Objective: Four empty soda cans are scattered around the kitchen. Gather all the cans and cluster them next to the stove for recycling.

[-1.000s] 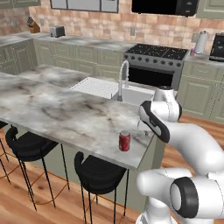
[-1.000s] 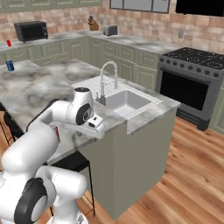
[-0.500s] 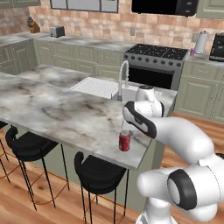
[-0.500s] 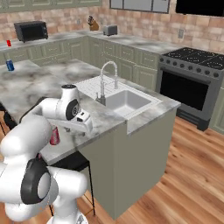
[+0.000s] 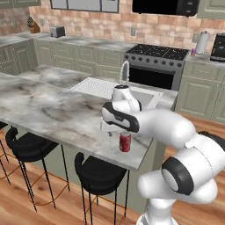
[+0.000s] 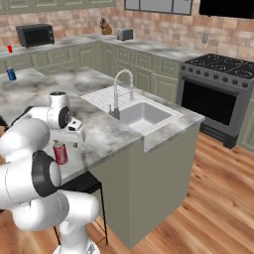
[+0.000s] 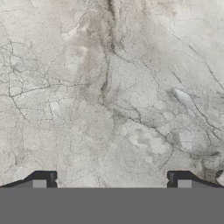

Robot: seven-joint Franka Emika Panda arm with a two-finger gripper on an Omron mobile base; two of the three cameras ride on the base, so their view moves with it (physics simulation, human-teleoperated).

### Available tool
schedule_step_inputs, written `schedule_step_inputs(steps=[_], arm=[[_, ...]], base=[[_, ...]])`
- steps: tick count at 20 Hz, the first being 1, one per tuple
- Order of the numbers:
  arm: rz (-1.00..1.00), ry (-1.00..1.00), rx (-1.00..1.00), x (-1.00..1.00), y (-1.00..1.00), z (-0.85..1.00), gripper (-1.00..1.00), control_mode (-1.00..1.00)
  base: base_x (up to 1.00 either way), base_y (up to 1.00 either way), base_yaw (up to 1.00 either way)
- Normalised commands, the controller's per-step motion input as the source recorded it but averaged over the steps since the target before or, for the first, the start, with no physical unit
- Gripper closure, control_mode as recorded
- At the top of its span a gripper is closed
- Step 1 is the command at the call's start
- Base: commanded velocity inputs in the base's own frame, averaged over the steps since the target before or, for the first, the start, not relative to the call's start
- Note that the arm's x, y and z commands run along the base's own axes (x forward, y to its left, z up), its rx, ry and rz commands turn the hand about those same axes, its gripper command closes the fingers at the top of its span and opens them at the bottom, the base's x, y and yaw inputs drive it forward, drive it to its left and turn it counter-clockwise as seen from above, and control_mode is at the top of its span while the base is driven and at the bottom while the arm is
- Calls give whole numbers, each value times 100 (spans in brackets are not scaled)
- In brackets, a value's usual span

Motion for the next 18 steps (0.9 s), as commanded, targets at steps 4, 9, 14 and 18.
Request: schedule_step_inputs(steps=[4,9,14,18], arm=[[1,0,0,-4,12,6,-100,-100],[-1,-2,2,-20,0,2,-100,-100],[0,-15,5,-61,0,14,-100,-100],[0,-1,-2,-25,-2,58,-100,-100]], base=[[0,0,0],[0,0,0],[0,0,0],[0,0,0]])
